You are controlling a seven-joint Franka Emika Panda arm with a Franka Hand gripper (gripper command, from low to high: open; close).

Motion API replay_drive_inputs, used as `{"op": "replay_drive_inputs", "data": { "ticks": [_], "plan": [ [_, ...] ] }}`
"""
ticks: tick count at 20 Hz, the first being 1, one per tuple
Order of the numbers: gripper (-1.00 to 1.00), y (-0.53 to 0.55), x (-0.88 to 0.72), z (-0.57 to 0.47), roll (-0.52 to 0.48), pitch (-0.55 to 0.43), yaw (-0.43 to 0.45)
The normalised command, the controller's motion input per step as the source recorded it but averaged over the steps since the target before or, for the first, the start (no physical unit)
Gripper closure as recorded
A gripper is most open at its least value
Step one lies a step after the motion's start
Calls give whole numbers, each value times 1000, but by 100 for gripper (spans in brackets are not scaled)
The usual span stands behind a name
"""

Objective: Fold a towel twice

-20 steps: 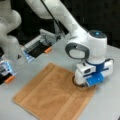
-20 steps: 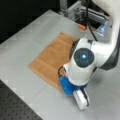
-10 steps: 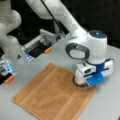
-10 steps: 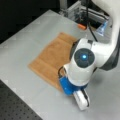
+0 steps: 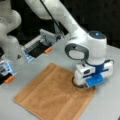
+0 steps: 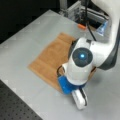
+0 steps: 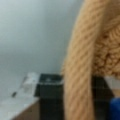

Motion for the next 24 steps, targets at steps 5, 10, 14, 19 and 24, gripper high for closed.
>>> {"op": "replay_drive_inputs", "data": {
  "ticks": [5,10,14,19,24],
  "plan": [
    [100,102,-146,293,-201,135,63],
    [100,22,-199,405,-134,165,93],
    [100,-19,-134,209,-51,113,52],
    [100,-54,-170,206,8,119,68],
    [100,-86,-312,329,47,115,-1]
  ]
}}
